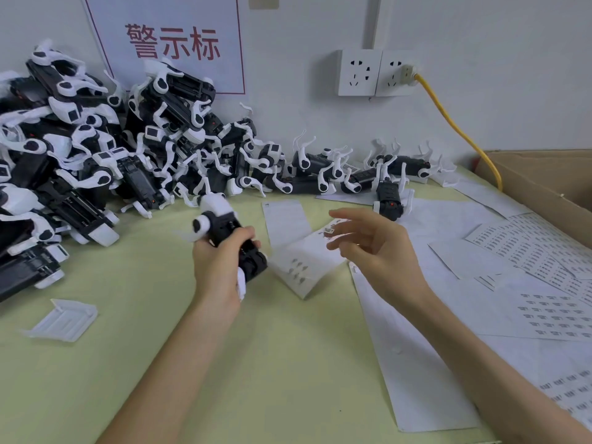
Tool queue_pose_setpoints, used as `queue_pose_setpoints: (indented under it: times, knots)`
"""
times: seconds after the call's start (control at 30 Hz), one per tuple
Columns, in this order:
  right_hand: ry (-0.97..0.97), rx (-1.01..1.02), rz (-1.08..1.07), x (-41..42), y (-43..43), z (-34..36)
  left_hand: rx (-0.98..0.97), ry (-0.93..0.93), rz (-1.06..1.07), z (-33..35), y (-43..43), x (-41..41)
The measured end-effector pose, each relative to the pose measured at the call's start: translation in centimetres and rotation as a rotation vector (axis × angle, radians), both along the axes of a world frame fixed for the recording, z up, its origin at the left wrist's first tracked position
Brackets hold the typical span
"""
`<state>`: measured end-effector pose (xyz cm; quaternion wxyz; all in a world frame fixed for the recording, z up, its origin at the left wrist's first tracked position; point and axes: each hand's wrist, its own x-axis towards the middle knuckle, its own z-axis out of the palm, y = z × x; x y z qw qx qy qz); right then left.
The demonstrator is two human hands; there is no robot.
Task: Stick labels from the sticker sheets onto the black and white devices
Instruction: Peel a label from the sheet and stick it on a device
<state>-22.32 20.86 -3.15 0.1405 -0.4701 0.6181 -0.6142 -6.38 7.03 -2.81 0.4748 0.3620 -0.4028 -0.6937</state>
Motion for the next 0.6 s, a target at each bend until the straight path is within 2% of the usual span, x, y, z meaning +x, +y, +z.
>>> queue_pose_setpoints:
  times: [0.07,0.13,0.23,0.33,0.43,0.6]
  knots:
    - [-0.001,-0.001,0.023,0.1,0.1,0.1,0.004,0.032,0.07,0.2,-0.3,0.3]
    - [-0.005,-0.001,0.041,0.2,0.2,0.2,-0.047,0.022,0.014,0.5,-0.2,0.3]
    - [0.006,0.009,0.058,0.5,0.2,0.2,-0.182,-0.017,-0.297,0.8,0.9,0.1]
    - [0.068,0.032,0.046,0.6,0.3,0.1,-0.233,-0.111,-0.541,0.5,2.0,-0.2]
    - [0.158,0.072,0.016,0.6,0.4,-0.1,-0.232,-0.195,-0.589,0.4,2.4,-0.2]
    - [0.282,0.139,-0.002,0.6,0.1,-0.6,-0.215,-0.174,-0.613,0.3,2.4,0.0]
